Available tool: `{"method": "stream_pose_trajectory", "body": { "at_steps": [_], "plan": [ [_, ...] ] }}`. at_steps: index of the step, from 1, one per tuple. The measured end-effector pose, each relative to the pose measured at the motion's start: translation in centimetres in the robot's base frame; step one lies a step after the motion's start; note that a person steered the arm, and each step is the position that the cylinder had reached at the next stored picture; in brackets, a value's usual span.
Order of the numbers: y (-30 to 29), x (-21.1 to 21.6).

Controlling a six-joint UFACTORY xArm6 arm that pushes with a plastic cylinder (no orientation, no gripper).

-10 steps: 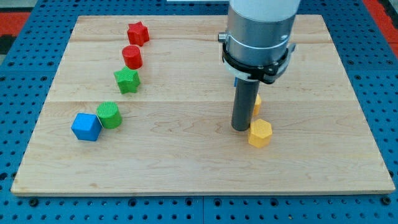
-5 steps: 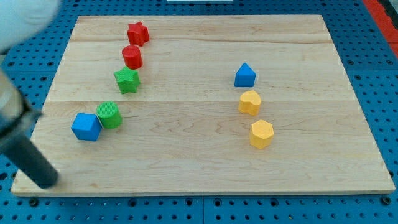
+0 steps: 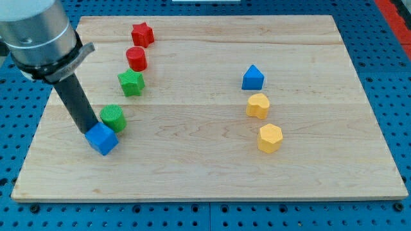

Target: Push the blue cube to the top of the blue triangle

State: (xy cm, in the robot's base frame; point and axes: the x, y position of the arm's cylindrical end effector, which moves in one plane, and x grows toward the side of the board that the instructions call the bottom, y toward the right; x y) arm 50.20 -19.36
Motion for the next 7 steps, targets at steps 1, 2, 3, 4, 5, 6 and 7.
{"method": "stream_pose_trajectory", "body": {
  "at_steps": [1,2,3,4,5,6,7],
  "plan": [
    [0.7,1.1],
    [1.5,2.6],
    [1.3,5.2],
    [2.7,6.2],
    [5.0,5.7],
    [9.0,3.3],
    [11.7,2.9]
  ]
}}
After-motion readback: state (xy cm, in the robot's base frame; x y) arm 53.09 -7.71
